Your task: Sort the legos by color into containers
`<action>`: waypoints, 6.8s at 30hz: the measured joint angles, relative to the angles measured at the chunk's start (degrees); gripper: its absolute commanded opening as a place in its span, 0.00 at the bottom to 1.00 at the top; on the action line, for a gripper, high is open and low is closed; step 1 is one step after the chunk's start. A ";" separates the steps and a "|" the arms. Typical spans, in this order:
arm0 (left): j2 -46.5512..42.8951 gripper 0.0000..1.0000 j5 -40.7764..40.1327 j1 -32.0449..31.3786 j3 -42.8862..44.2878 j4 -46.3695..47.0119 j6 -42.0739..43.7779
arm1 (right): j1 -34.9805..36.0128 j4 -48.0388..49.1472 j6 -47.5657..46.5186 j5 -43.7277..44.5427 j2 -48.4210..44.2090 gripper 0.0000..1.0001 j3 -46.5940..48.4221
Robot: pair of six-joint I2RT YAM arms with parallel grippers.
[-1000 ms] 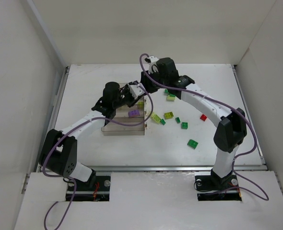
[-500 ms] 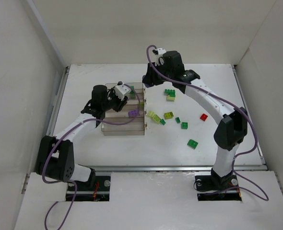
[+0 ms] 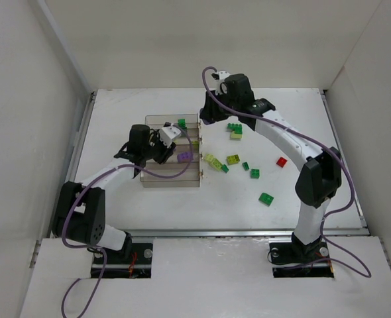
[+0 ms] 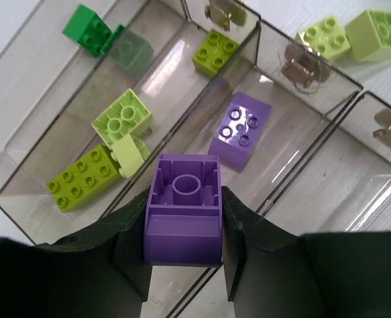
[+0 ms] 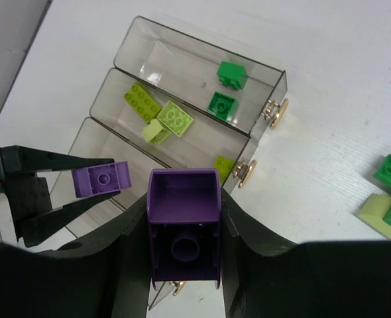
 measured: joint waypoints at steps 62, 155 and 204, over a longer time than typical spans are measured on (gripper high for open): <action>-5.33 0.69 -24.15 9.25 0.52 6.36 -28.55 | -19.71 -2.73 1.92 18.45 -4.37 1.00 -12.52; -9.31 0.71 -41.09 7.93 -6.49 14.36 -31.12 | 20.98 -12.50 -35.52 2.71 8.59 0.16 -6.47; -10.10 0.71 -37.31 8.09 -8.72 14.25 -31.95 | -6.03 -9.92 -0.20 9.79 2.49 0.80 -16.68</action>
